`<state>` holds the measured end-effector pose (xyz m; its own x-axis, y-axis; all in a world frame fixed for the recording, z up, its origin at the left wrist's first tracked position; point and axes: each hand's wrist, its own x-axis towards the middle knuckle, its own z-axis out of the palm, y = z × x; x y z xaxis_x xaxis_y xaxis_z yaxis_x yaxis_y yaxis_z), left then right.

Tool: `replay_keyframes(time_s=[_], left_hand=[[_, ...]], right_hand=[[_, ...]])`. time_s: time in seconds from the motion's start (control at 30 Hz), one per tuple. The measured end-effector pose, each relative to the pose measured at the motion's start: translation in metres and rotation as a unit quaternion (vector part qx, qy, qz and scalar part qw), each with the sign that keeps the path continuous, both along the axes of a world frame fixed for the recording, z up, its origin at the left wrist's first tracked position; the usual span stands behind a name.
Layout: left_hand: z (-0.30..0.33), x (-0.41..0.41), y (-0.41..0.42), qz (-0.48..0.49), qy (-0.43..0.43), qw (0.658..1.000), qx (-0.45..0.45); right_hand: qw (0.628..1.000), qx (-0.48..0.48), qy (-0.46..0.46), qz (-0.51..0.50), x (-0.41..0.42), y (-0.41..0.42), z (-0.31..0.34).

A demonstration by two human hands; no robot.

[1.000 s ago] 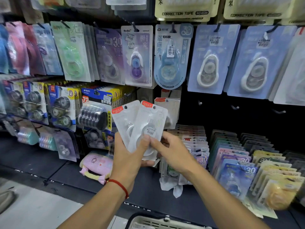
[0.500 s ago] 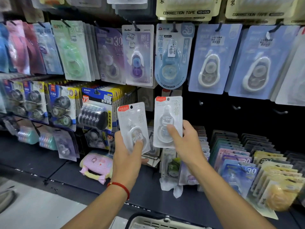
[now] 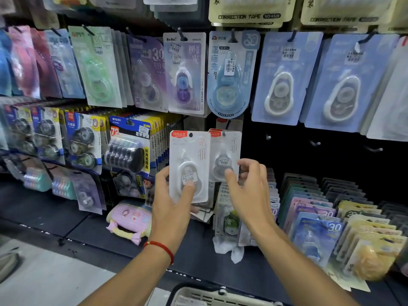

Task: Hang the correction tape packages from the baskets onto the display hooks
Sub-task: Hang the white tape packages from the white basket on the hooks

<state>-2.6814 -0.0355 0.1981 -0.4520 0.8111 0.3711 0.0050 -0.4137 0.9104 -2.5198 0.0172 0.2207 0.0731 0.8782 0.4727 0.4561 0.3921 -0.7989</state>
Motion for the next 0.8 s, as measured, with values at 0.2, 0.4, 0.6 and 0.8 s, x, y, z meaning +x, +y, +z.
replay_keyframes(time_s=[0.2,0.4,0.6,0.8], left_hand=[[0.003,0.009,0.000,-0.142,-0.012,0.990,-0.013],[-0.003,0.011,0.001,-0.063,0.030,0.997,-0.036],[0.005,0.019,0.007,-0.088,0.023,0.995,-0.038],[0.005,0.019,0.007,-0.088,0.035,0.995,-0.043]], right_hand=[[0.980,-0.079,0.056,0.173,-0.010,-0.010,0.007],[0.984,-0.080,0.099,0.121,-0.011,-0.012,0.001],[0.983,-0.056,0.145,0.101,-0.007,-0.004,0.004],[0.978,-0.047,0.164,0.117,0.001,0.003,0.005]])
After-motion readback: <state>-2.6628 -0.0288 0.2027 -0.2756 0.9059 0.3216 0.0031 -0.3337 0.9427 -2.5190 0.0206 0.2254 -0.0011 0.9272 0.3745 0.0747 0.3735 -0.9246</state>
